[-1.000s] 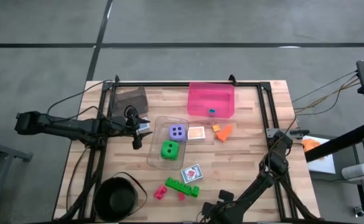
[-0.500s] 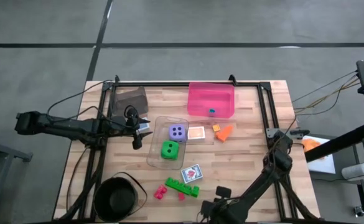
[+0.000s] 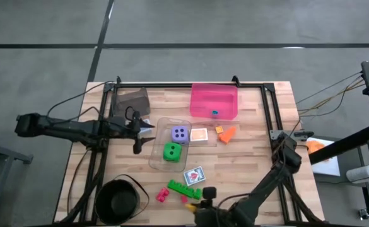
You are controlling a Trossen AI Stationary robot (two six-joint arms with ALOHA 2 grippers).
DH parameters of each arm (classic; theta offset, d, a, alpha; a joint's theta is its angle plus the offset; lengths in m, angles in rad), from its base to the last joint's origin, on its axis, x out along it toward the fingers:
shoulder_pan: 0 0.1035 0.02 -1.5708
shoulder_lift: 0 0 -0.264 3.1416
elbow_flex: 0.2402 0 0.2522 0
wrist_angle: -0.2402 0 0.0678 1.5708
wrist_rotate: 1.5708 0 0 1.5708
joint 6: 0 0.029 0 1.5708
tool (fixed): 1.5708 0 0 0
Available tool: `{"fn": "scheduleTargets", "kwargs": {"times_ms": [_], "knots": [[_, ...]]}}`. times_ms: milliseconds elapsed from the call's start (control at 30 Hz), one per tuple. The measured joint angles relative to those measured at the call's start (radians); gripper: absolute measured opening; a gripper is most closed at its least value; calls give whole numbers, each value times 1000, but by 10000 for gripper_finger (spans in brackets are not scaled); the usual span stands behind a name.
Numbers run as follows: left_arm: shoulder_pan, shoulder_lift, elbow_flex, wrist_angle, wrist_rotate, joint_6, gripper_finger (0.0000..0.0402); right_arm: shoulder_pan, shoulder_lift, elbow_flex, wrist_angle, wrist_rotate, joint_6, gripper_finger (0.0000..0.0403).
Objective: Pick & Place Toys
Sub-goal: Put the bottom yellow game piece into the pink bin
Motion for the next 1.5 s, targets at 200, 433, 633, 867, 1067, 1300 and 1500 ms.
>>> {"fn": "scheduleTargets", "kwargs": {"times_ms": [200, 433, 633, 867, 1067, 1300, 1500], "knots": [[-5, -130, -108, 242, 119, -34, 258, -31, -2, -105, 293, 15, -193, 88], [-4, -347, -262, 311, 101, -81, 258, -69, -5, -228, 619, 6, -395, 88], [-4, -481, -260, 189, 88, -28, 258, -130, -11, -315, 902, -134, -569, 88], [-3, -507, -260, 145, 42, -31, 258, -242, -21, -356, 1107, -391, -688, 88], [-3, -506, -260, 109, 42, -30, 258, -346, -23, -378, 1300, -629, -755, 88], [-3, -502, -260, -7, 42, -28, 258, -441, -23, -544, 1728, -690, -779, 88], [-3, -502, -261, -87, 42, -26, 258, -468, -85, -760, 1916, -662, -782, 88]]}}
